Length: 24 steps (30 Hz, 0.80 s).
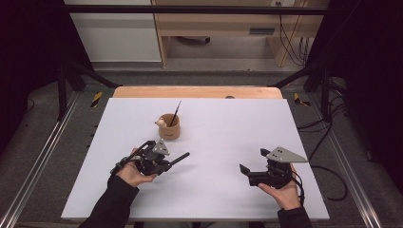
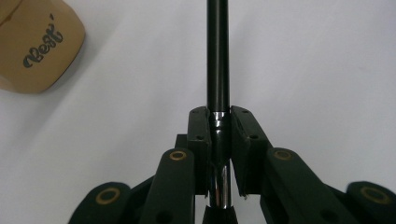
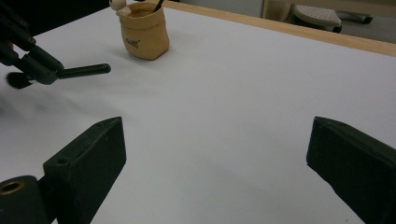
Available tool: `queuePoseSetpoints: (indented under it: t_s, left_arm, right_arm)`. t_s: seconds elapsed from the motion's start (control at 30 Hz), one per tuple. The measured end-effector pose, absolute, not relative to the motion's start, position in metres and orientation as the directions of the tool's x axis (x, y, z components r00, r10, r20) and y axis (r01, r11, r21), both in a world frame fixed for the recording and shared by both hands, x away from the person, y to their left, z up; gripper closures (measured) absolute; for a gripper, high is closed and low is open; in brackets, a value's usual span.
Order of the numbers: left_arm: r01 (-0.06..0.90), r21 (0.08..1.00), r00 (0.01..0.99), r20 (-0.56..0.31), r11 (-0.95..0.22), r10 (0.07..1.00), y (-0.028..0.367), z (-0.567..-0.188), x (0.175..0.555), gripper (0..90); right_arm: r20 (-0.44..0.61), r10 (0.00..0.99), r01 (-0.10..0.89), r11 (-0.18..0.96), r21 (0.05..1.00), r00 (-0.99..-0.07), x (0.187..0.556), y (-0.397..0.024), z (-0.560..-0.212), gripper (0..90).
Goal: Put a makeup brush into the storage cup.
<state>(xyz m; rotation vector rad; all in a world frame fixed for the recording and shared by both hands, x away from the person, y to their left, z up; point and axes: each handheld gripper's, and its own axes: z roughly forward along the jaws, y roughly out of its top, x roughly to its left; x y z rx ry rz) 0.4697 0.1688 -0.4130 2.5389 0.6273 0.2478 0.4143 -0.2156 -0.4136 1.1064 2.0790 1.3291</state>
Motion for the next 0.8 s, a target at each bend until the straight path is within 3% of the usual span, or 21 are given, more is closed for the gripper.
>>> queuePoseSetpoints:
  t_s: [0.8]
  left_arm:
    - [0.295,0.562,0.918,0.058,-0.773,0.392,0.149,-0.404,0.445,78.4]
  right_arm:
    - [0.023,0.781,0.384,0.281,0.879,-0.624,0.41,-0.198,-0.413,5.5]
